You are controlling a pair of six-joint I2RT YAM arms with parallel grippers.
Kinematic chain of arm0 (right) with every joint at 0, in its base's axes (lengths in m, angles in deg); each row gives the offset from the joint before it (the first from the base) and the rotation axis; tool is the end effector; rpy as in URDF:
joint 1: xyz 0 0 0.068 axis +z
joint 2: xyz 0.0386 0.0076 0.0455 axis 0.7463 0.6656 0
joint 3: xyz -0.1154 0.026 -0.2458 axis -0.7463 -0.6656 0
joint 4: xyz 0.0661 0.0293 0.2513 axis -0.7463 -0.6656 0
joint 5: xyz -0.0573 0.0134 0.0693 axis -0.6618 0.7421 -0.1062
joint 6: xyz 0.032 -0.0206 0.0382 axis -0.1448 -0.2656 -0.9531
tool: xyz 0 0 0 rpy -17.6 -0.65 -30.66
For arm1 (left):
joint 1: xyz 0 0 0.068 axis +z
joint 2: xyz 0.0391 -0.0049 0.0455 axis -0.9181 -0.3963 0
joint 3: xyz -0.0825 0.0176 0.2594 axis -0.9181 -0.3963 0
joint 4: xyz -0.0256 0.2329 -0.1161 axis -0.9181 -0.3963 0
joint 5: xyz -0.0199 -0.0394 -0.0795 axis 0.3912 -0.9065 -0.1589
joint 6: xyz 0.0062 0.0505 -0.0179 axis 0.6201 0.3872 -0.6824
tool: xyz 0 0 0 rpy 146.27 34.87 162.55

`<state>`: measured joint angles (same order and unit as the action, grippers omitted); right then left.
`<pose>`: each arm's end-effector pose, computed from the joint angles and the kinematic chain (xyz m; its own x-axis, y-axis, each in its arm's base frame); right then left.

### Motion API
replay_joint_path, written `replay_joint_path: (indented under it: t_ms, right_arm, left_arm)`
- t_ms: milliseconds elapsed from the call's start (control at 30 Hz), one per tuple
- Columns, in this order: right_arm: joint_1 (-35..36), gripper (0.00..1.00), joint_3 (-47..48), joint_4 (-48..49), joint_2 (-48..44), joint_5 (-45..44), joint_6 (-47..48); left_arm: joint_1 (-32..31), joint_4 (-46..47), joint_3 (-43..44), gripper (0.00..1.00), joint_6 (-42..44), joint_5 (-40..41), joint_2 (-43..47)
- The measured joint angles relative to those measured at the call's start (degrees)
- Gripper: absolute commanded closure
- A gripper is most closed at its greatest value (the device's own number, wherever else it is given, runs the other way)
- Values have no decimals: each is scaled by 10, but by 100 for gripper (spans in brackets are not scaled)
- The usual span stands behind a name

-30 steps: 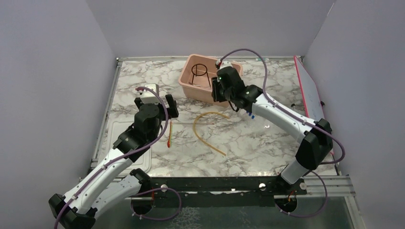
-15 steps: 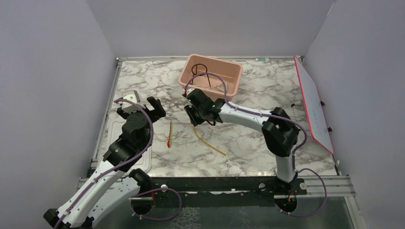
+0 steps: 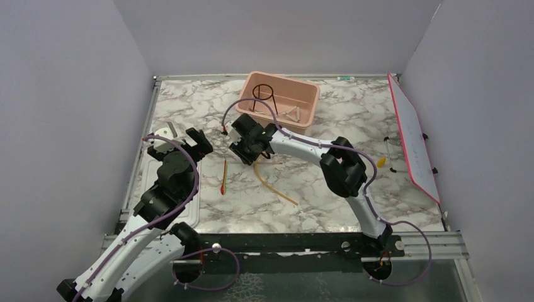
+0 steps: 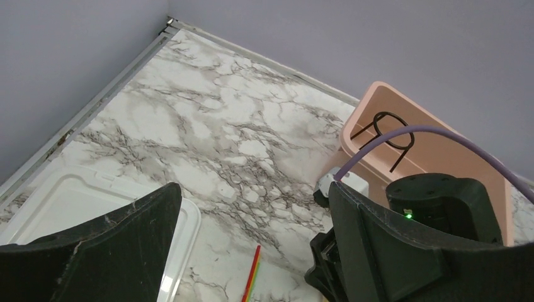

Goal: Organize the chemistry lab equipment

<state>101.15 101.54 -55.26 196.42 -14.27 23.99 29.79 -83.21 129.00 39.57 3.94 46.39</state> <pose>0.2973 0.3953 0.1900 -0.4072 -0.6993 -0.5875 -0.8546 0.5187 -0.0251 0.1182 -0.0543 0.3431 0.0055 -0.3347 -0.9423 -0.2463 0.9128 -0.3257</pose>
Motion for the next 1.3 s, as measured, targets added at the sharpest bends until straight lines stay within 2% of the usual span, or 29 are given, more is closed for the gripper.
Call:
replay_joint_path:
  t_ms: [300, 400, 567, 667, 767, 967, 1300]
  right_arm:
    - [0, 66, 20, -50, 35, 20, 31]
    - [0, 74, 37, -63, 44, 22, 39]
    - [0, 95, 48, -71, 50, 43, 66]
    - [0, 99, 54, -73, 53, 47, 80]
    - [0, 99, 55, -66, 53, 47, 79]
    - [0, 99, -21, 40, 5, 68, 44]
    - [0, 99, -169, 274, -216, 71, -26]
  left_arm:
    - [0, 0, 0, 11, 0, 0, -12]
    - [0, 0, 0, 11, 0, 0, -13]
    - [0, 0, 0, 11, 0, -1, -14]
    - [0, 0, 0, 11, 0, -1, -14]
    - [0, 0, 0, 11, 0, -1, -14]
    - [0, 1, 0, 11, 4, -14, -16]
    - [0, 2, 0, 11, 12, -35, -21]
